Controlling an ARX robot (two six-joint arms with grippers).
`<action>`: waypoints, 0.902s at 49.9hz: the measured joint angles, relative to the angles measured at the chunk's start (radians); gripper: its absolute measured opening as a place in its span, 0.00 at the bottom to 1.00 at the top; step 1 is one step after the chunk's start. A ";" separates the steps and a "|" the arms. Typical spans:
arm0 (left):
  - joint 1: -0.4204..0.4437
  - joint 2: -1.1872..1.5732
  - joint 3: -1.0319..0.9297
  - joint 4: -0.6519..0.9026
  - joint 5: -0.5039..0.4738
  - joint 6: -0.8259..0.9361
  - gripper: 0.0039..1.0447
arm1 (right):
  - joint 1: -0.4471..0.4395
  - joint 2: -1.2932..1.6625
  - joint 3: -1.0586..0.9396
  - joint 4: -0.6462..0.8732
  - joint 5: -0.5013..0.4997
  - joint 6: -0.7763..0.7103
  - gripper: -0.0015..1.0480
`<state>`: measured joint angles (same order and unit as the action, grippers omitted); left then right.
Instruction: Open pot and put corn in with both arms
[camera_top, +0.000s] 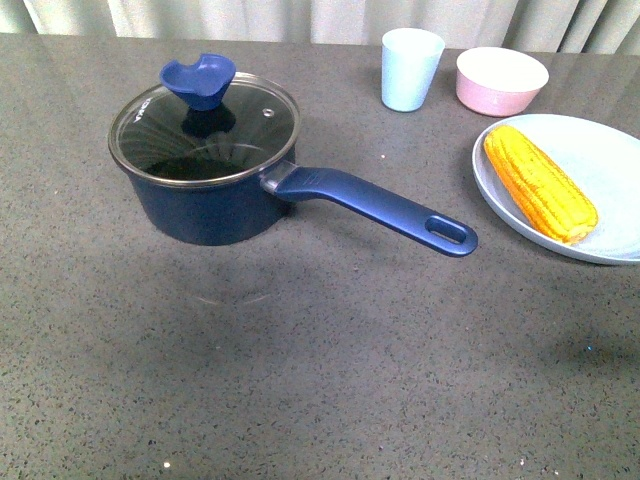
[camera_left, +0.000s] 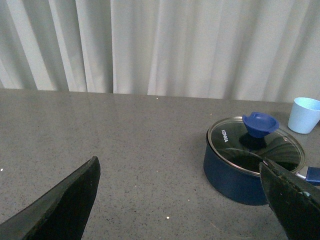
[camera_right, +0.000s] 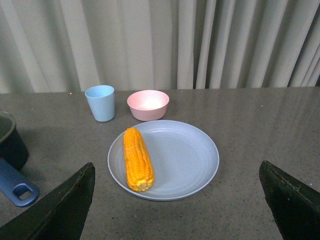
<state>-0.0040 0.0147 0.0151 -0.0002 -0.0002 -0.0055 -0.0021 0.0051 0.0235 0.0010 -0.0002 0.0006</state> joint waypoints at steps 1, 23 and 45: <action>0.000 0.000 0.000 0.000 0.000 0.000 0.92 | 0.000 0.000 0.000 0.000 0.000 0.000 0.91; 0.000 0.000 0.000 0.000 0.000 0.000 0.92 | 0.000 0.000 0.000 0.000 0.000 0.000 0.91; 0.013 0.321 0.105 -0.096 0.132 -0.200 0.92 | 0.000 0.000 0.000 0.000 0.000 0.000 0.91</action>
<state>0.0093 0.3355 0.1196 -0.0959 0.1314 -0.2058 -0.0021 0.0048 0.0235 0.0010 -0.0002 0.0006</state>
